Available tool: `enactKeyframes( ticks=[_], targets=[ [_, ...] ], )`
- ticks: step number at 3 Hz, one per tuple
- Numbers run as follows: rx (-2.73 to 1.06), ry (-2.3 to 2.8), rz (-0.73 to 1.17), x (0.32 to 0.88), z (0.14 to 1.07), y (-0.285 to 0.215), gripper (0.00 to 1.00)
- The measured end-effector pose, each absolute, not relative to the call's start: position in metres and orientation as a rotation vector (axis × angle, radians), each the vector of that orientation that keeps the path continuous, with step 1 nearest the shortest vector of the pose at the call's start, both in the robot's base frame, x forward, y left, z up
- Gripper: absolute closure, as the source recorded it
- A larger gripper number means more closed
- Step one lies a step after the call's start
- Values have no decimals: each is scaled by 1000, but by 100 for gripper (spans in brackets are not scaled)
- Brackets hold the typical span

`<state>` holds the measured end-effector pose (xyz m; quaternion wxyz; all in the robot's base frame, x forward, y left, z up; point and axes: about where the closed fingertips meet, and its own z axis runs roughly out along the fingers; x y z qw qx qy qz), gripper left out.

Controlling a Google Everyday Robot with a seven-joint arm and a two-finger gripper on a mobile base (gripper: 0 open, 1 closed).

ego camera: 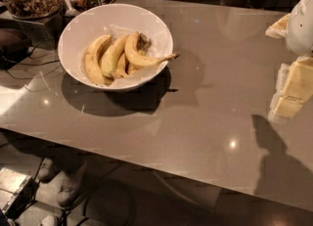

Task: Pick banana from white bowl

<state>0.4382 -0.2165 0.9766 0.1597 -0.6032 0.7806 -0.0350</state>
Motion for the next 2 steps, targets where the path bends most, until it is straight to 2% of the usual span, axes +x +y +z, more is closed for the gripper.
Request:
enactKeyframes(
  ticks=[2],
  targets=[
    [-1710,2256,-159,442,979,-212,0]
  ],
)
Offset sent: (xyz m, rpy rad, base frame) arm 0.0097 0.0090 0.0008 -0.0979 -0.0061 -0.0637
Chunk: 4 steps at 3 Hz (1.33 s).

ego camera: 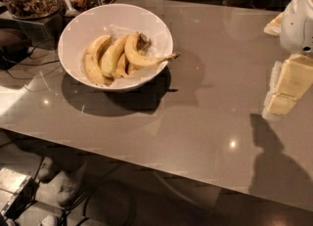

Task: Pick banana from white bowl

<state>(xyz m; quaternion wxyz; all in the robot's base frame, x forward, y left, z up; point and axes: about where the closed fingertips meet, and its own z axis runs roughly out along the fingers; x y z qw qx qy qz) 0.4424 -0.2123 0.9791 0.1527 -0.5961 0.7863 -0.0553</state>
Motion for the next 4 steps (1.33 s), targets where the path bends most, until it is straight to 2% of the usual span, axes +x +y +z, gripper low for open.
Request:
enactKeyframes(
  ticks=[1,4],
  targets=[
    [-1704,2327,-201,459,978,-200,0],
    [-1718,2329,-164,492,975,-152,0]
  ],
)
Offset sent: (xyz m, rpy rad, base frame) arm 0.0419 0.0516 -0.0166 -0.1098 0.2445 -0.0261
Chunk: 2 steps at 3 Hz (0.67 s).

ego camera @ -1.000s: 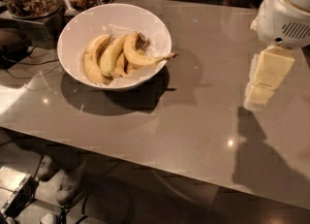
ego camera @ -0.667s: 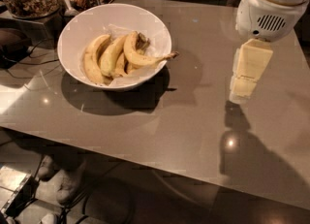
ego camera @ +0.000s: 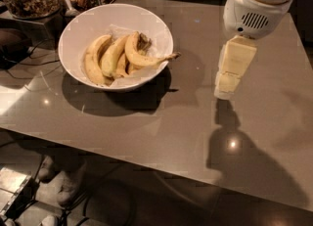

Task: Pick banana from white bowl

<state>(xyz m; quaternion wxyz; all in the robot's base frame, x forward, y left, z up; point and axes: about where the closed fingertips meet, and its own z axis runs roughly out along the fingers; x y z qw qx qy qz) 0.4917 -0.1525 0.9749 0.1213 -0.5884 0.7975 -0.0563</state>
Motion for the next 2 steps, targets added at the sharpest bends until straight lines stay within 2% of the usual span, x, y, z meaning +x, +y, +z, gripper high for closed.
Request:
enactKeyframes(
  ticks=[2],
  targets=[
    [-1773,2367,-263,530,966,-85,0]
  ],
)
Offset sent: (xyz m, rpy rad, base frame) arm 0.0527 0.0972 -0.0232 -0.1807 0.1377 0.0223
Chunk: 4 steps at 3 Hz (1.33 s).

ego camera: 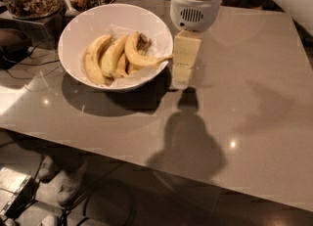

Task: Pick banana from white bowl

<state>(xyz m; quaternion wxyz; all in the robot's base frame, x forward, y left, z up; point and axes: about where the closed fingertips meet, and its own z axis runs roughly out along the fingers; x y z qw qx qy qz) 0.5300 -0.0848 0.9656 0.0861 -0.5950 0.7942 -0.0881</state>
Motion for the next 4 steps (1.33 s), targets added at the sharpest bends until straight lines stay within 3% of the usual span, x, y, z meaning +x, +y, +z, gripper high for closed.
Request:
enactKeyframes(
  ticks=[3,4],
  targets=[
    [-1773,2264,-164,570,968,-17,0],
    [-1765,2278,-117,592,968,7,6]
  ],
)
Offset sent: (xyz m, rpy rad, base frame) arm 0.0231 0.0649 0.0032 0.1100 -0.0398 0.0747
